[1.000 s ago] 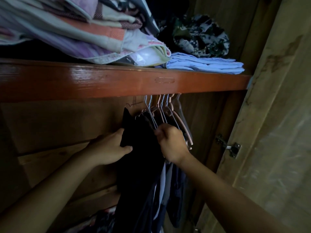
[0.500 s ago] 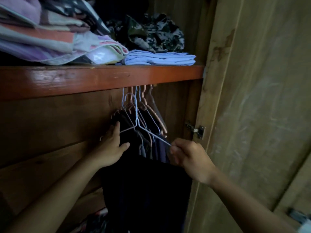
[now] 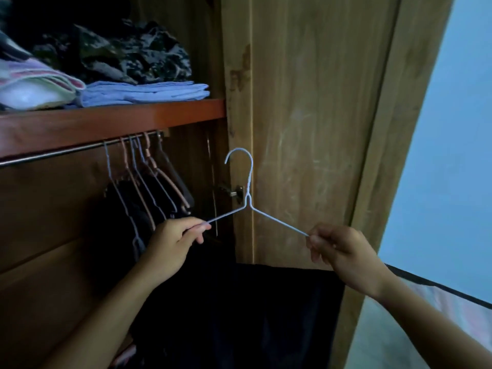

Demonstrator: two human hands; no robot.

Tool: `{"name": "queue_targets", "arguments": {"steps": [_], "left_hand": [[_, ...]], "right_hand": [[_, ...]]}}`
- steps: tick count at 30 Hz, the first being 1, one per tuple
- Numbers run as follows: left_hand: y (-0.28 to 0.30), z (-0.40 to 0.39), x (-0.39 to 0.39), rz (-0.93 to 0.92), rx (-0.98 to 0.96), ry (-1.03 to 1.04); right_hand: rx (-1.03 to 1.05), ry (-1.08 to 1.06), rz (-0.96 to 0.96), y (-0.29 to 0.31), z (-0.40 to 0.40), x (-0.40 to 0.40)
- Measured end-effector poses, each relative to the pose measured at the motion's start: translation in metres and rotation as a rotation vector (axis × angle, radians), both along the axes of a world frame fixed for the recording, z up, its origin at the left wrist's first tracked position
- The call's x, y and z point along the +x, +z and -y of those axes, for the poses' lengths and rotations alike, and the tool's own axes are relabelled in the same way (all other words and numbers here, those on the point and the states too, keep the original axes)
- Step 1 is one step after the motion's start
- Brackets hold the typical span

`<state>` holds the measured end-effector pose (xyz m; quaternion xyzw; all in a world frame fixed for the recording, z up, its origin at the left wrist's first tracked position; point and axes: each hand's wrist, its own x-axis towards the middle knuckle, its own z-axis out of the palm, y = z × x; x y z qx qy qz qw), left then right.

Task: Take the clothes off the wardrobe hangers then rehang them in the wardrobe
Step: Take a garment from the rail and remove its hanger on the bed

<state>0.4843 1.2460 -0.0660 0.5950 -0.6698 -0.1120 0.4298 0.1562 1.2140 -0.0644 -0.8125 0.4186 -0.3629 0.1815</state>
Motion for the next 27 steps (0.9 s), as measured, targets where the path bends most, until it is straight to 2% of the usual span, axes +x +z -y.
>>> {"name": "queue_targets", "arguments": {"steps": [4, 12, 17, 27], "left_hand": [[0.009, 0.001, -0.056, -0.092, -0.034, -0.084], [-0.001, 0.023, -0.15, -0.14, -0.049, -0.306], [-0.017, 0.032, -0.199, -0.24, -0.006, -0.484], [-0.041, 0.076, -0.296, -0.24, 0.073, -0.788]], "right_hand": [[-0.034, -0.168, 0.013, -0.001, -0.02, -0.048], [-0.009, -0.318, 0.059, 0.002, -0.065, -0.135], [0.009, -0.42, 0.086, 0.002, -0.088, -0.173], [0.061, -0.768, 0.15, -0.013, -0.13, -0.223]]}}
